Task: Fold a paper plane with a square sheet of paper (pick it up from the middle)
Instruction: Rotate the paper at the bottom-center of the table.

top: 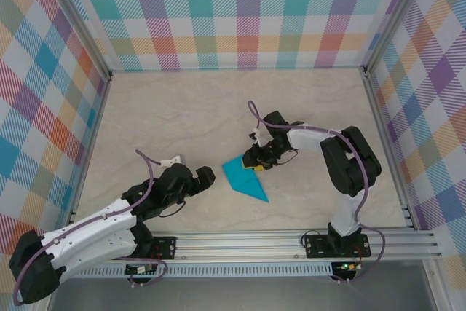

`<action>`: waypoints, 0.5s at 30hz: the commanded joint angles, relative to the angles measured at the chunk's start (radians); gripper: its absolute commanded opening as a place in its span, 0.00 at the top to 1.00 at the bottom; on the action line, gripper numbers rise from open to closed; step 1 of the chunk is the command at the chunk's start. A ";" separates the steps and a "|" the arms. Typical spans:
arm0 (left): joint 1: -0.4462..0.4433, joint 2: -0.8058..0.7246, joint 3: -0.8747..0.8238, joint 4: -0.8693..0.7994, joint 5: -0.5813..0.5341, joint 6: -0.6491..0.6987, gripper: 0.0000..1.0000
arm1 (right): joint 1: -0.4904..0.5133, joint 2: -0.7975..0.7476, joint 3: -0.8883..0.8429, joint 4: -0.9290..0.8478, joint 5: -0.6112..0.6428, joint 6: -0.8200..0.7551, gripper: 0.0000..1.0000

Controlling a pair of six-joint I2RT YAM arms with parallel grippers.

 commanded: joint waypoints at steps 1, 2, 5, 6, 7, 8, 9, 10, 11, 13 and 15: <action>-0.004 0.017 0.010 0.026 0.027 -0.014 0.00 | -0.005 0.004 0.012 0.021 -0.013 0.004 0.68; -0.003 0.024 0.014 0.024 0.029 -0.011 0.00 | -0.009 -0.005 -0.001 0.053 -0.019 0.029 0.71; -0.002 0.045 0.026 0.029 0.028 -0.002 0.00 | -0.038 -0.047 -0.084 0.186 -0.028 0.137 0.79; -0.003 0.060 0.032 0.035 0.030 0.003 0.00 | -0.054 -0.059 -0.123 0.253 -0.038 0.193 0.82; 0.000 0.074 0.035 0.036 0.033 0.004 0.00 | -0.068 -0.071 -0.161 0.321 -0.055 0.250 0.84; -0.002 0.091 0.044 0.062 0.038 0.007 0.00 | -0.079 -0.088 -0.208 0.413 -0.071 0.319 0.86; 0.001 0.114 0.053 0.081 0.042 0.012 0.00 | -0.082 -0.106 -0.256 0.494 -0.071 0.384 0.87; 0.001 0.134 0.064 0.091 0.048 0.016 0.00 | -0.082 -0.123 -0.292 0.546 -0.061 0.431 0.88; 0.003 0.161 0.080 0.098 0.056 0.024 0.00 | -0.081 -0.144 -0.327 0.600 -0.048 0.482 0.88; 0.005 0.216 0.118 0.100 0.074 0.046 0.00 | -0.081 -0.186 -0.388 0.660 -0.008 0.546 0.87; 0.006 0.272 0.163 0.096 0.092 0.068 0.00 | -0.080 -0.220 -0.407 0.638 0.032 0.541 0.83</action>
